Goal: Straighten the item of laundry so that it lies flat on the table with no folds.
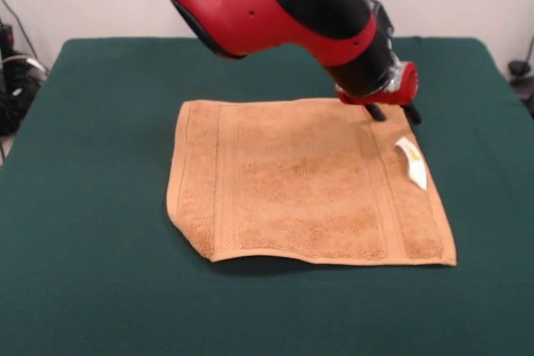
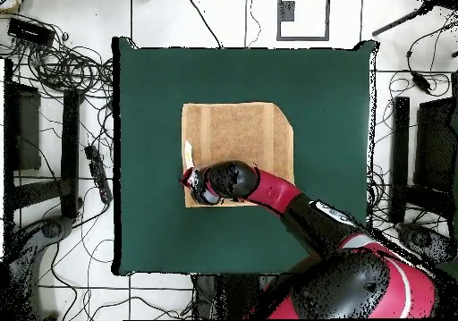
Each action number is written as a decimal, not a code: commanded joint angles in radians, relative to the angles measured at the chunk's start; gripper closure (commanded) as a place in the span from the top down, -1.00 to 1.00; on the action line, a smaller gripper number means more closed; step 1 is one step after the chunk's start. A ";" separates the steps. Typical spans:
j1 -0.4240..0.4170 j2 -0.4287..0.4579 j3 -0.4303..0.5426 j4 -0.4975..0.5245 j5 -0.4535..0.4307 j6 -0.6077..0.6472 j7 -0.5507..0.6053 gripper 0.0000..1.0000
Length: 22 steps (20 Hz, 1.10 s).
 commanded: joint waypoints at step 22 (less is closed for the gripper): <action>0.232 -0.249 -0.010 0.222 0.256 0.241 0.214 1.00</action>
